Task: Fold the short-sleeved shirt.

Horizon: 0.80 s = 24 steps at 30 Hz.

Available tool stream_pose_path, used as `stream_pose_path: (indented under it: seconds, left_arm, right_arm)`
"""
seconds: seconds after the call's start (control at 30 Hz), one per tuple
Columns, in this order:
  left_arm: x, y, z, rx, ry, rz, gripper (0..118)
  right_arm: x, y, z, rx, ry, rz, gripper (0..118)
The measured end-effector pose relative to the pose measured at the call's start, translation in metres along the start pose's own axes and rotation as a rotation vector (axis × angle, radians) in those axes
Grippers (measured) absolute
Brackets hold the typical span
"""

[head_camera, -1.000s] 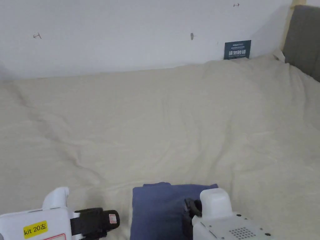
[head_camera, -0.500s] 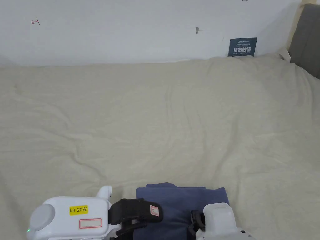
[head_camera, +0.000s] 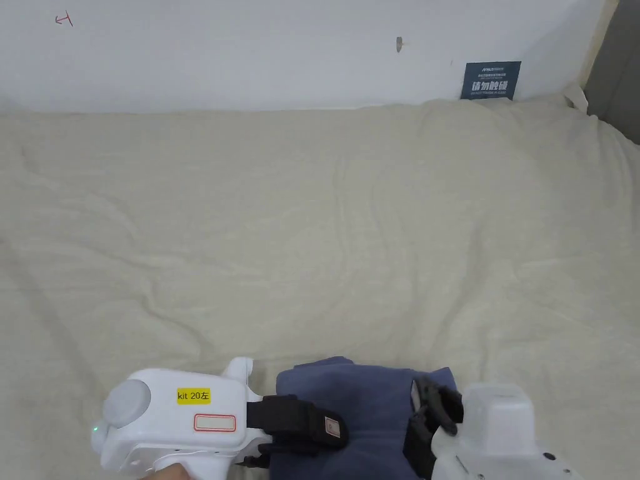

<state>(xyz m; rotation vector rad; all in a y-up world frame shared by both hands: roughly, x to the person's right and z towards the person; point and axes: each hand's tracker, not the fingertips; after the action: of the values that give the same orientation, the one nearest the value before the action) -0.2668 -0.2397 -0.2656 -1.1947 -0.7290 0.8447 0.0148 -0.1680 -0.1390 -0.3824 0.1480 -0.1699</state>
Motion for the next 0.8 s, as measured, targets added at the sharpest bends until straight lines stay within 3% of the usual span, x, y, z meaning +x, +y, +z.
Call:
stream_pose_path:
  seconds: [0.13,0.17,0.33,0.47,0.63,0.73,0.8]
  left_arm:
    - [0.011,0.007,0.027,0.012,0.051,-0.03,32]
    - [0.013,0.01,0.036,0.018,0.067,-0.036,32]
    - [0.011,0.022,0.11,0.098,0.222,-0.14,32]
    - [-0.009,0.034,0.18,0.144,0.359,-0.129,32]
    - [-0.046,0.05,0.272,0.222,0.492,-0.107,32]
    - [-0.062,0.065,0.32,0.217,0.62,-0.012,32]
    - [-0.06,0.068,0.344,0.26,0.716,-0.073,32]
  right_arm:
    - [-0.021,0.024,0.015,0.061,-0.061,0.146,0]
    - [-0.025,0.026,0.017,0.093,-0.039,0.153,0]
    - [-0.046,0.044,0.032,0.151,-0.015,0.071,0]
    - [-0.068,0.049,0.037,0.207,-0.049,0.129,0]
    - [-0.1,0.053,0.037,0.279,-0.066,0.128,0]
    - [-0.116,0.059,0.026,0.292,-0.059,0.135,0]
    - [-0.126,0.063,0.019,0.317,-0.065,0.149,0]
